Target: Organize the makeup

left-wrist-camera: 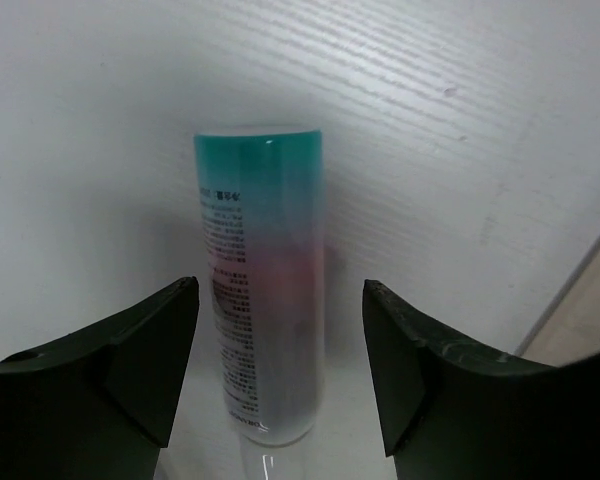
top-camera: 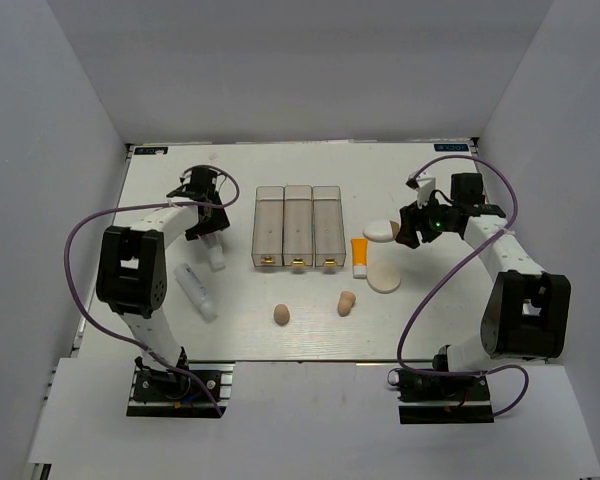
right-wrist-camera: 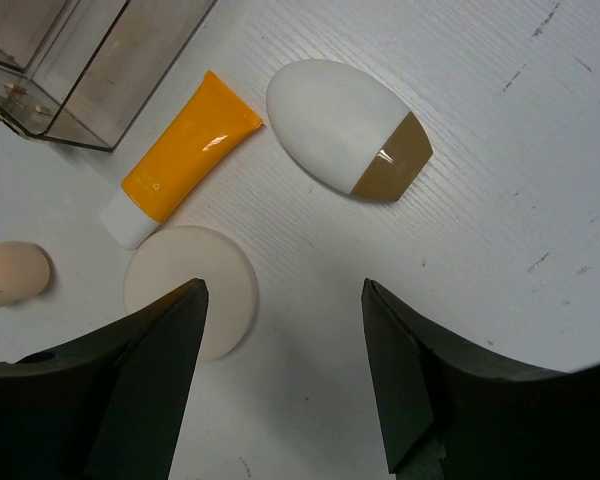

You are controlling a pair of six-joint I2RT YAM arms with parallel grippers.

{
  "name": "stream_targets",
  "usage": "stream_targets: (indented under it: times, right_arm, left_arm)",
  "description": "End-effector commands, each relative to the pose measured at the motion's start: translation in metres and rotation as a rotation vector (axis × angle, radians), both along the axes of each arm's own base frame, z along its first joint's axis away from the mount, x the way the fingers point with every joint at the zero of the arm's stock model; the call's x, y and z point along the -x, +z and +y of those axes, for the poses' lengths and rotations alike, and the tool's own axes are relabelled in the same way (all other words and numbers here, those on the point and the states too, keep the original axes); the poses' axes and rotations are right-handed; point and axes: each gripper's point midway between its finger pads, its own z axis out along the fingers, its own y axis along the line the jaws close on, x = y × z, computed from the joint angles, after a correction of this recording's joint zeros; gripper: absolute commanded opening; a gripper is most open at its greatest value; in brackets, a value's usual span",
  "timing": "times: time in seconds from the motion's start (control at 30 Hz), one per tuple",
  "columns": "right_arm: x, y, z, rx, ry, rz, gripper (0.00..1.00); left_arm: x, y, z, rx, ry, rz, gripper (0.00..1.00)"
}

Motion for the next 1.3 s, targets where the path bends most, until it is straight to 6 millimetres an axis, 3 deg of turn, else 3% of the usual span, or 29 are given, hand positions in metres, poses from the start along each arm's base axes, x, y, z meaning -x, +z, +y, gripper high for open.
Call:
stream_targets:
  times: [0.0, 0.17, 0.2, 0.33, 0.53, 0.63, 0.7, 0.8, 0.9, 0.97, 1.07, 1.13, 1.23, 1.27]
  right_arm:
    - [-0.004, 0.013, 0.0, -0.009, -0.012, -0.056, 0.69]
    - [-0.005, 0.011, 0.001, -0.016, -0.016, -0.048, 0.69]
    - [-0.005, 0.011, 0.002, -0.017, -0.013, -0.049, 0.69]
    - [-0.007, 0.01, 0.001, -0.017, -0.014, -0.043, 0.69]
    - [-0.008, 0.011, 0.001, -0.02, -0.014, -0.042, 0.7]
    - [-0.007, 0.01, 0.001, -0.018, -0.015, -0.044, 0.72]
    - [-0.006, 0.009, 0.001, -0.018, -0.016, -0.039, 0.72]
    - [-0.005, 0.009, 0.001, -0.016, -0.016, -0.041, 0.72]
    - [-0.004, 0.007, 0.0, -0.016, -0.018, -0.038, 0.72]
    - [-0.003, 0.007, 0.001, -0.018, -0.017, -0.034, 0.72]
    - [-0.003, 0.008, 0.0, -0.016, -0.015, -0.039, 0.72]
    - [-0.002, 0.007, 0.0, -0.016, -0.015, -0.036, 0.72]
    - [0.0, 0.006, 0.001, -0.021, -0.011, -0.032, 0.72]
    - [-0.001, 0.006, 0.001, -0.024, -0.011, -0.032, 0.72]
  left_arm:
    - [0.007, 0.003, 0.006, -0.039, 0.02, 0.029, 0.76]
    - [0.013, -0.013, 0.002, -0.019, 0.017, 0.065, 0.67]
    - [0.016, -0.015, 0.001, -0.009, 0.014, 0.072, 0.59]
    - [0.014, -0.017, -0.003, 0.008, 0.005, 0.071, 0.47]
    - [0.017, -0.024, -0.007, 0.02, -0.026, 0.096, 0.46]
    - [0.017, -0.023, -0.007, 0.02, -0.033, 0.093, 0.57]
    - [0.017, -0.022, -0.007, 0.02, -0.033, 0.091, 0.58]
    - [0.015, -0.017, -0.008, 0.025, -0.036, 0.074, 0.5]
    - [0.012, -0.011, -0.011, 0.04, -0.045, 0.063, 0.27]
    - [0.009, 0.001, -0.014, 0.056, -0.06, 0.034, 0.1]
    - [0.003, 0.034, -0.03, 0.115, -0.123, -0.05, 0.0]
    - [-0.001, 0.059, -0.039, 0.152, -0.162, -0.122, 0.0]
    - [-0.003, 0.117, -0.059, 0.241, -0.266, -0.28, 0.0]
    - [-0.001, 0.129, -0.071, 0.293, -0.327, -0.301, 0.0]
